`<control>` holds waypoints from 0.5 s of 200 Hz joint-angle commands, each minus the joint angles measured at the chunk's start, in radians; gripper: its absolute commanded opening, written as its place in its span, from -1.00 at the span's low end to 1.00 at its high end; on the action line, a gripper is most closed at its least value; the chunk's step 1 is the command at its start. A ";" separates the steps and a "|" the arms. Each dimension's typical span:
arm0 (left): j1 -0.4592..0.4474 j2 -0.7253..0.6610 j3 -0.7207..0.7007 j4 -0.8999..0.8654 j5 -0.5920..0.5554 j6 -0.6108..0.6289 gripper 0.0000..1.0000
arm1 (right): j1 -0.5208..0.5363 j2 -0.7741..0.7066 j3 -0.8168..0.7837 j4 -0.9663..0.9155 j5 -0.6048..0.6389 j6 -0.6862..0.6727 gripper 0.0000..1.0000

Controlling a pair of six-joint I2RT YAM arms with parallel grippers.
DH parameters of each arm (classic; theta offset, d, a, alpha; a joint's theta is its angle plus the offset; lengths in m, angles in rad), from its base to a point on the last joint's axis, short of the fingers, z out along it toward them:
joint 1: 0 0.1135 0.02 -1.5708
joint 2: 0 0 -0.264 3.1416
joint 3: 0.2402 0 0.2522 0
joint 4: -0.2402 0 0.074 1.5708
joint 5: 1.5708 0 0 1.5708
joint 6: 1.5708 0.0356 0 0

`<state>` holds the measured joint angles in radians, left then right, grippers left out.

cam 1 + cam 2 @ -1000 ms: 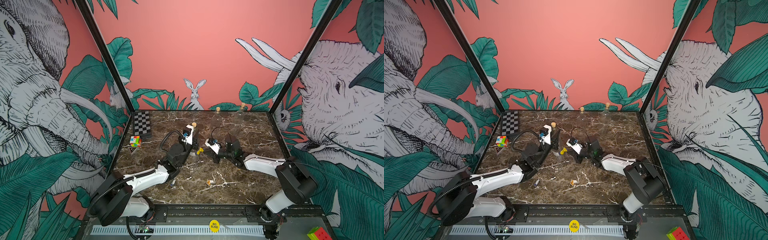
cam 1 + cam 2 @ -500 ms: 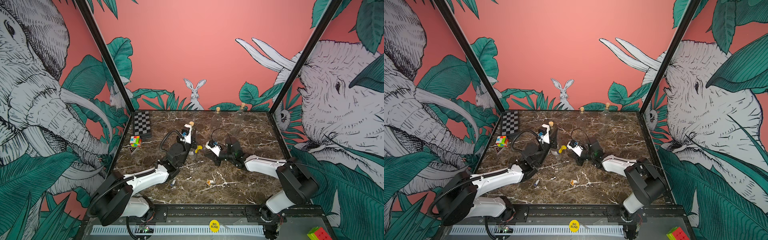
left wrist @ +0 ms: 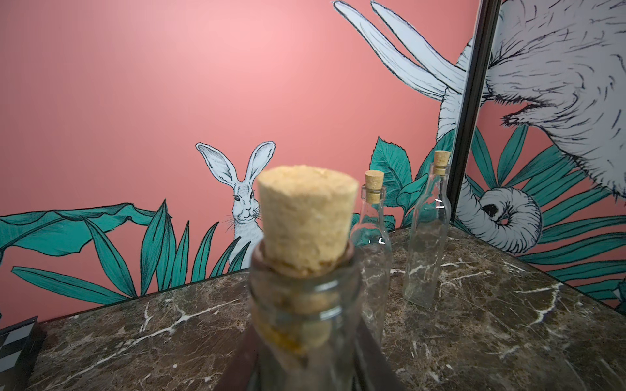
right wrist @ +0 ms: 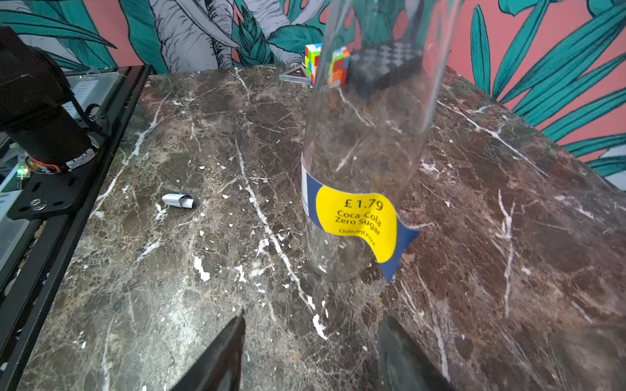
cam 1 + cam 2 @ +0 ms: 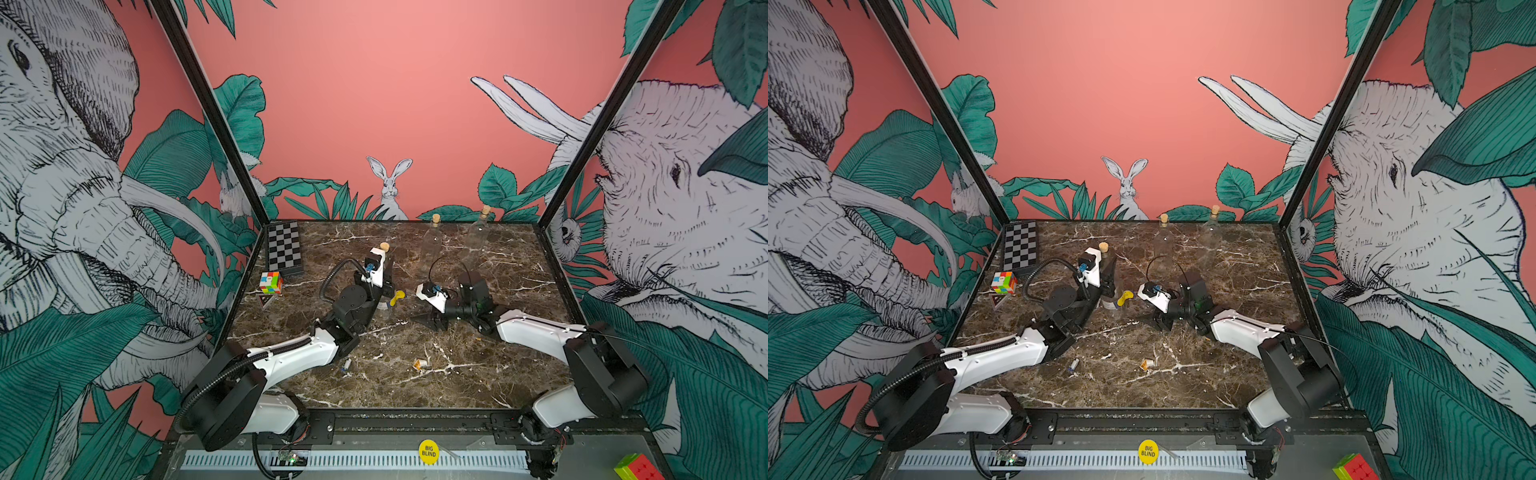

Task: Remove the label from the bottle
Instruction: Tear open the label from the bottle.

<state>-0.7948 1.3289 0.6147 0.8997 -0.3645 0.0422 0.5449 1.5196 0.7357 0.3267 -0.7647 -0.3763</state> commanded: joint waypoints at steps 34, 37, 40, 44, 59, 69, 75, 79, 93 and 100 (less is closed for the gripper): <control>0.006 0.066 -0.043 -0.226 0.073 0.039 -1.00 | -0.020 0.144 0.134 0.067 -0.081 -0.010 0.30; 0.005 0.067 -0.042 -0.225 0.075 0.040 -1.00 | -0.020 0.149 0.141 0.065 -0.085 -0.010 0.31; 0.005 0.068 -0.042 -0.225 0.077 0.039 -1.00 | -0.020 0.156 0.147 0.063 -0.086 -0.009 0.31; 0.006 0.069 -0.041 -0.225 0.080 0.039 -1.00 | -0.020 0.163 0.155 0.063 -0.090 -0.008 0.32; 0.006 0.070 -0.040 -0.223 0.085 0.039 -1.00 | -0.020 0.187 0.181 0.064 -0.105 -0.003 0.36; 0.005 0.072 -0.041 -0.222 0.088 0.039 -1.00 | -0.020 0.197 0.193 0.062 -0.112 -0.001 0.36; 0.006 0.073 -0.040 -0.222 0.088 0.037 -1.00 | -0.020 0.202 0.199 0.061 -0.116 0.002 0.37; 0.006 0.073 -0.041 -0.221 0.088 0.037 -1.00 | -0.020 0.205 0.202 0.059 -0.119 0.001 0.37; 0.006 0.073 -0.042 -0.221 0.088 0.035 -1.00 | -0.019 0.217 0.216 0.052 -0.129 0.002 0.36; 0.006 0.073 -0.042 -0.222 0.088 0.033 -1.00 | -0.020 0.223 0.222 0.047 -0.139 0.004 0.35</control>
<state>-0.7895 1.3457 0.6216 0.9154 -0.2951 0.0574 0.5289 1.7252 0.9260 0.3542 -0.8513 -0.3847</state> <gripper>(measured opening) 0.324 0.680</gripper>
